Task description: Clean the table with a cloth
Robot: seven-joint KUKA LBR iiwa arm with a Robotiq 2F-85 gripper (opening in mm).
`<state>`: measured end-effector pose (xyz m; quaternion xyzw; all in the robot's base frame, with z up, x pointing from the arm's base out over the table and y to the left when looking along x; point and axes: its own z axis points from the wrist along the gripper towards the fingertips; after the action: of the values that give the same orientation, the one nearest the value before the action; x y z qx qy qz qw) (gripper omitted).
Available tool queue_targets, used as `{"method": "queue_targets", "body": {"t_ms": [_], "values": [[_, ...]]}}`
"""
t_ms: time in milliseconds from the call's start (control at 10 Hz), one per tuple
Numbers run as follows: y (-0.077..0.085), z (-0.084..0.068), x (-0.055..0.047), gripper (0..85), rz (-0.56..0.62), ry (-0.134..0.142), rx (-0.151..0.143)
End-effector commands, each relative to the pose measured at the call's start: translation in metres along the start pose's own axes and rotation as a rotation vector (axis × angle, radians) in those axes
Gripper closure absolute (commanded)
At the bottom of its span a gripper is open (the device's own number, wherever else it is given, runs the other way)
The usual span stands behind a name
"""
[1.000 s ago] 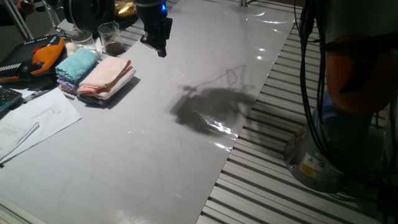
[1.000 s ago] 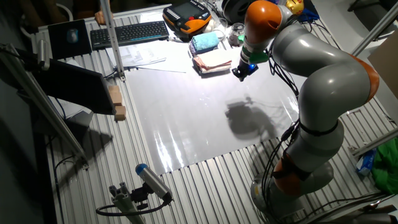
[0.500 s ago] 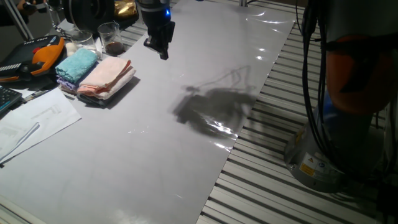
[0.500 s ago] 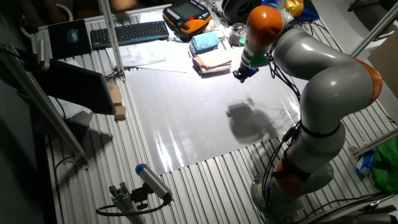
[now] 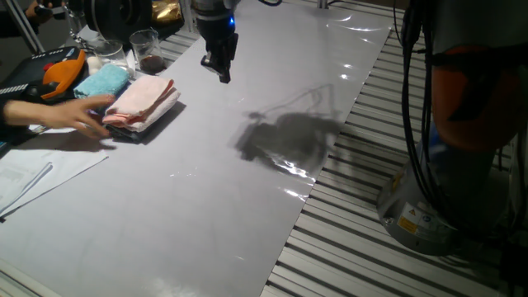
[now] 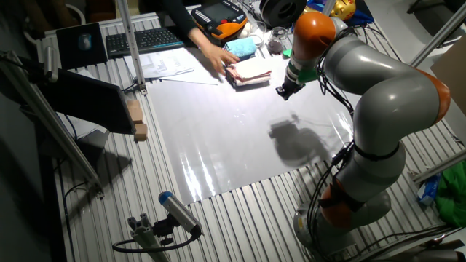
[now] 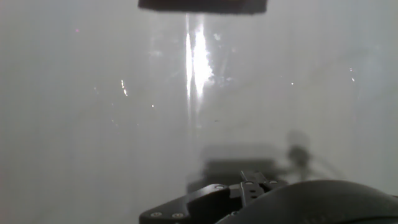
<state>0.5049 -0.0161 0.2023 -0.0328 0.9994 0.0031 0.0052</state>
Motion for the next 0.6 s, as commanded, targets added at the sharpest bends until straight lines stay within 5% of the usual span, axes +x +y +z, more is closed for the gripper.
{"method": "queue_targets", "body": {"t_ms": [0,500], "values": [[0.0,0.004,-0.002,85.0,-0.022,-0.025,-0.01],[0.009,0.006,-0.014,85.0,-0.082,-0.035,-0.004]]}}
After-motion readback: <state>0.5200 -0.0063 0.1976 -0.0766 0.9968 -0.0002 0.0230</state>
